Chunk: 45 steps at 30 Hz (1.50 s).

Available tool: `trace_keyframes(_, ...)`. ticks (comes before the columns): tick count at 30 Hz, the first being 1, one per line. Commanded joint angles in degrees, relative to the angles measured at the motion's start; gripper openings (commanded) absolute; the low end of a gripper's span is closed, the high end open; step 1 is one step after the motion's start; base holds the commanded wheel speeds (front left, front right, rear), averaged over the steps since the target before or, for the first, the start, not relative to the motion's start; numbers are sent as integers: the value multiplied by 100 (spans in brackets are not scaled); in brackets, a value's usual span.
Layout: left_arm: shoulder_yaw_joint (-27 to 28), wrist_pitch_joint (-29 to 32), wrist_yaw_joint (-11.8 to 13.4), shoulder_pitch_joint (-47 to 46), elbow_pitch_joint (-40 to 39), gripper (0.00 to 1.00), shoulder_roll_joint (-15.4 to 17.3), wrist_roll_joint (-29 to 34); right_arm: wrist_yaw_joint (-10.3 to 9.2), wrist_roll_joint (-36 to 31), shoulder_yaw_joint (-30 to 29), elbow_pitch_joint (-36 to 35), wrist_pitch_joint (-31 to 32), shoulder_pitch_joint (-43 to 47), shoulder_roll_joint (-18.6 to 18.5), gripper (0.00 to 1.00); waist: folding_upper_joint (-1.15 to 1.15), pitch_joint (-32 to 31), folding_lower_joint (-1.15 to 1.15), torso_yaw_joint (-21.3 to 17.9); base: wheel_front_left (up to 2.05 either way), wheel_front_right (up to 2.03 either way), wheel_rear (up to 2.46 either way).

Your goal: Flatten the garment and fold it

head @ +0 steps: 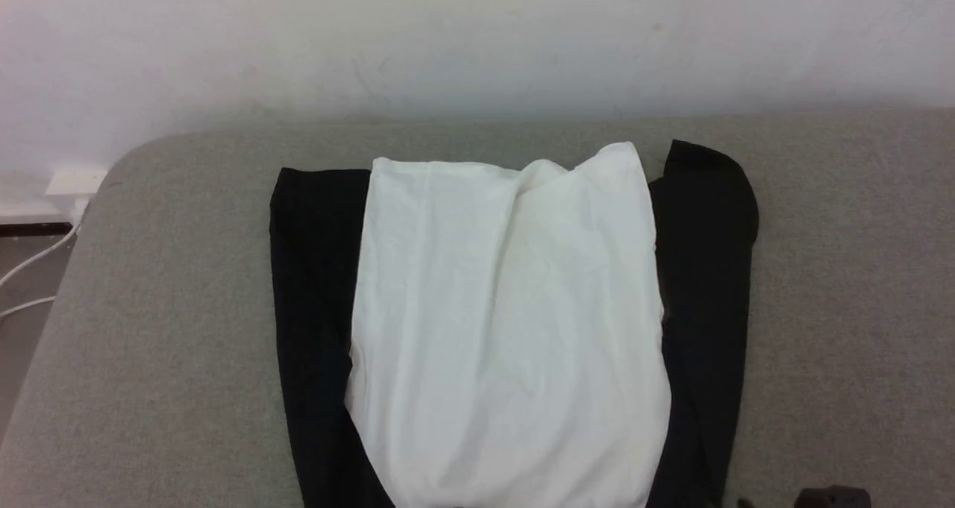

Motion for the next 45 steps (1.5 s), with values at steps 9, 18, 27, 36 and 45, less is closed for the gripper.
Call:
trace_keyframes(9, 674, -573, 15, -551, -615, 100, 187, -74, -12, -114, -289, -939, -1291, -475, 2, 100, 0, 126, 0, -157, 0, 0, 0)
trace_keyframes(18, 1215, -1167, 87, -2227, -194, 100, 481, 349, -12, -280, -553, -1340, -1479, -1295, 17, 100, 0, 780, 0, -285, 0, 0, 0)
trace_keyframes(27, 1159, -768, -588, -4736, 1396, 100, 853, 283, -12, -358, -260, -1484, -1469, -2219, 18, 100, 0, 1764, 0, -612, 0, 0, 0)
trace_keyframes(36, 753, 1278, -1294, -6625, 2984, 100, 1535, 113, -12, -259, 281, -1209, -1614, -2770, 19, 100, 0, 2548, 0, -1104, 0, 0, 0)
trace_keyframes(45, 597, 3136, -1475, -7206, 3809, 100, 2095, -134, -12, -150, 475, -974, -1806, -2950, 19, 100, 0, 2929, 0, -1495, 0, 0, 0)
